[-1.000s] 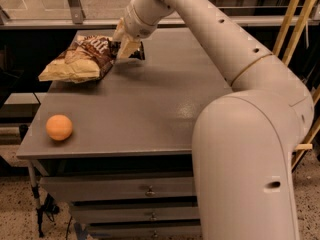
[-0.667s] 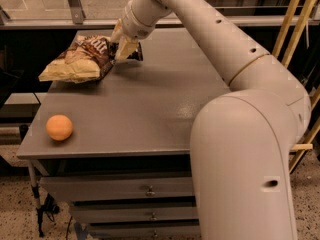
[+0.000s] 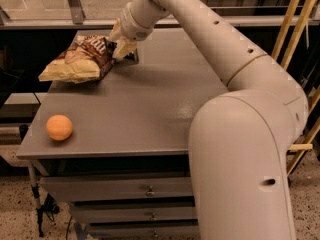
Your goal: Move rxbar chocolate near brown chip bag
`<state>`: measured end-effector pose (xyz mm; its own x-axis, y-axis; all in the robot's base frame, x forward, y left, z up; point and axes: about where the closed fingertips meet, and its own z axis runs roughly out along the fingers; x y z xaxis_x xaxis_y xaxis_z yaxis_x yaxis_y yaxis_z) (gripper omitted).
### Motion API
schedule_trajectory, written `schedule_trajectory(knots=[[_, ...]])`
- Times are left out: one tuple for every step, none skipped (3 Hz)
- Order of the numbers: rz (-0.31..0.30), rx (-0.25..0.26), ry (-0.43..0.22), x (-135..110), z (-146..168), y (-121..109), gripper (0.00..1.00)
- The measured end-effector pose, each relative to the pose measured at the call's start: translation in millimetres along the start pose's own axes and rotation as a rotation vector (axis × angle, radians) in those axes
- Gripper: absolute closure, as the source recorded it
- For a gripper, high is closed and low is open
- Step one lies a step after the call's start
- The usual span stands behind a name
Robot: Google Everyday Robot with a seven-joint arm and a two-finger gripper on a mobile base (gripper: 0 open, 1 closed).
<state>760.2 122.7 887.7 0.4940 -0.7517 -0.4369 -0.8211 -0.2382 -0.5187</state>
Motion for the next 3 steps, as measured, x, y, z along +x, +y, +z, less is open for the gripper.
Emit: schedule_trajectory(knots=[[0.000,-0.005,-0.002,-0.5,3.5,1.1,0.00],[0.000,-0.005,-0.002,-0.5,3.7,1.2,0.00],[0.017,-0.021,0.028,11.1,-13.7,9.3,0.00]])
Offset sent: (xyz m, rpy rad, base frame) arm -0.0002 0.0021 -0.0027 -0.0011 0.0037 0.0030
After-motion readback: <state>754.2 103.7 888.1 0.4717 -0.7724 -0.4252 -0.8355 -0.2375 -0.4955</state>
